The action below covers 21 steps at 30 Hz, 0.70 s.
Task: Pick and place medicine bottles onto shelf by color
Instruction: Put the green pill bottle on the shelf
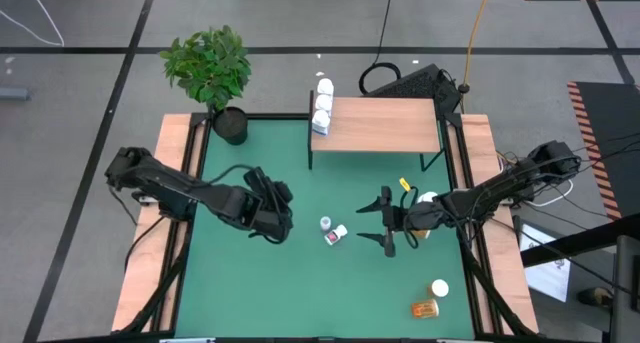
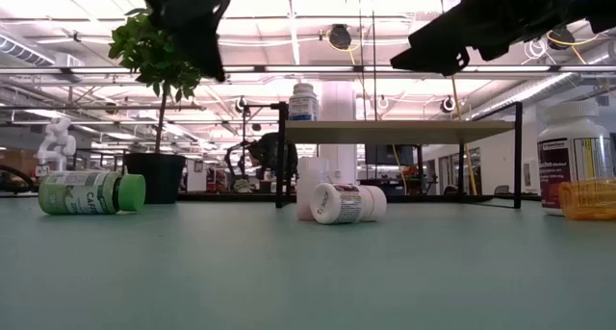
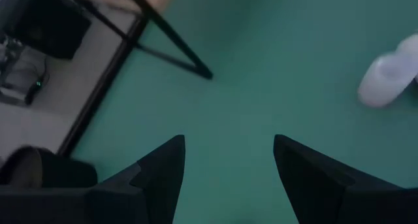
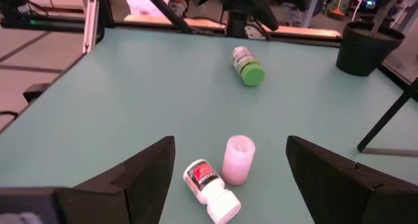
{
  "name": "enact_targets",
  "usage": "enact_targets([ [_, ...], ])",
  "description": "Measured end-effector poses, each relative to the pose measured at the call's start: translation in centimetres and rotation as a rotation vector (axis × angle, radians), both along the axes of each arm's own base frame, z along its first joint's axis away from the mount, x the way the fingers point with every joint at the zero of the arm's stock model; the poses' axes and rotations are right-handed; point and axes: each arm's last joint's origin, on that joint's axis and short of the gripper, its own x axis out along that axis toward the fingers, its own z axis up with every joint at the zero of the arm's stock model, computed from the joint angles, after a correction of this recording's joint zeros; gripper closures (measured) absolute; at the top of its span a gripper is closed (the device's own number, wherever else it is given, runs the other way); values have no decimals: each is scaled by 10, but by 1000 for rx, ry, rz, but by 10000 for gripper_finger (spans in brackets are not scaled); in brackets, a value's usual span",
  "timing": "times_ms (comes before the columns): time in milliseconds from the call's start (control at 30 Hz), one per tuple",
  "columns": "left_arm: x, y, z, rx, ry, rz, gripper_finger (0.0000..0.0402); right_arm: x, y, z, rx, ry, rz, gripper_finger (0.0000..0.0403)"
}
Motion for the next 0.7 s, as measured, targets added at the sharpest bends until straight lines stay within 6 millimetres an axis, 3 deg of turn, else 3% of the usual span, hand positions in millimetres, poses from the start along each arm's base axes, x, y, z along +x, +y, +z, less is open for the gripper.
enact_targets([
  [300,-14,0,-35,-187,191,-66,165,-6,-2,-12,31,31,-23,117],
  [700,-30,48,-76,-432,411,0,165,-8,-3,-15,108,23,-44,117],
])
